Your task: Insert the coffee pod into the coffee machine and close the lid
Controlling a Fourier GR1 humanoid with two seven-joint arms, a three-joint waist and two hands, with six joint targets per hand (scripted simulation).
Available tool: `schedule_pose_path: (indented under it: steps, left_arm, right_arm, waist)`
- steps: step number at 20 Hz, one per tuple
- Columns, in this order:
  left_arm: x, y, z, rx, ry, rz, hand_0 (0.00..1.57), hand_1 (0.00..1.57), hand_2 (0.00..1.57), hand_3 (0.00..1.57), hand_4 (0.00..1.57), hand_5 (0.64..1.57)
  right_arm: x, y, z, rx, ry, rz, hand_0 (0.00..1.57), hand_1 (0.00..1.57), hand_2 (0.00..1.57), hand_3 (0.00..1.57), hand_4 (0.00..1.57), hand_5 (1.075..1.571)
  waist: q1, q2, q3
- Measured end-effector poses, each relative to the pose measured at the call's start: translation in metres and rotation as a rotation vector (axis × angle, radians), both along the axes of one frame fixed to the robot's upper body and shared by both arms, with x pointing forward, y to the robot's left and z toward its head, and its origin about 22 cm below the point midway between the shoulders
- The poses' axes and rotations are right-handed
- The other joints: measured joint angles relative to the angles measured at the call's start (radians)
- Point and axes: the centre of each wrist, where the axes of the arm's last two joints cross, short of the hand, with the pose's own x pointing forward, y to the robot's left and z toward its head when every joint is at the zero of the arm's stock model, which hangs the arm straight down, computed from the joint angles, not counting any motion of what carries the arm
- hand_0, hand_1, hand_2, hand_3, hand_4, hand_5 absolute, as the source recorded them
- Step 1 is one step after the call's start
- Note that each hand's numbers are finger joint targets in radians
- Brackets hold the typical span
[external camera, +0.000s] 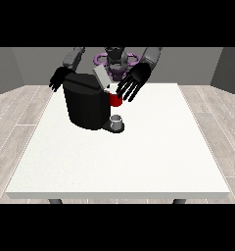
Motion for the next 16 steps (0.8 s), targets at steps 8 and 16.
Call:
schedule_pose_path:
  steps: [8, 16]
  left_arm:
    - [-0.001, -0.005, -0.014, 0.011, 0.062, -0.006, 0.0, 0.0, 0.0, 0.0, 0.0, 1.571]
    - [-0.005, -0.019, -0.055, -0.159, 0.142, -0.033, 0.0, 0.0, 0.0, 0.0, 0.0, 1.571]
  right_arm:
    - [-0.008, -0.01, -0.017, 0.005, 0.051, -0.019, 0.0, 0.0, 0.0, 0.0, 0.39, 1.571]
    - [-0.022, -0.03, -0.043, 0.03, 0.126, -0.081, 0.0, 0.0, 0.0, 0.0, 0.43, 1.571]
  waist:
    - [0.026, -0.067, -0.0011]
    - [0.1, -0.171, -0.0015]
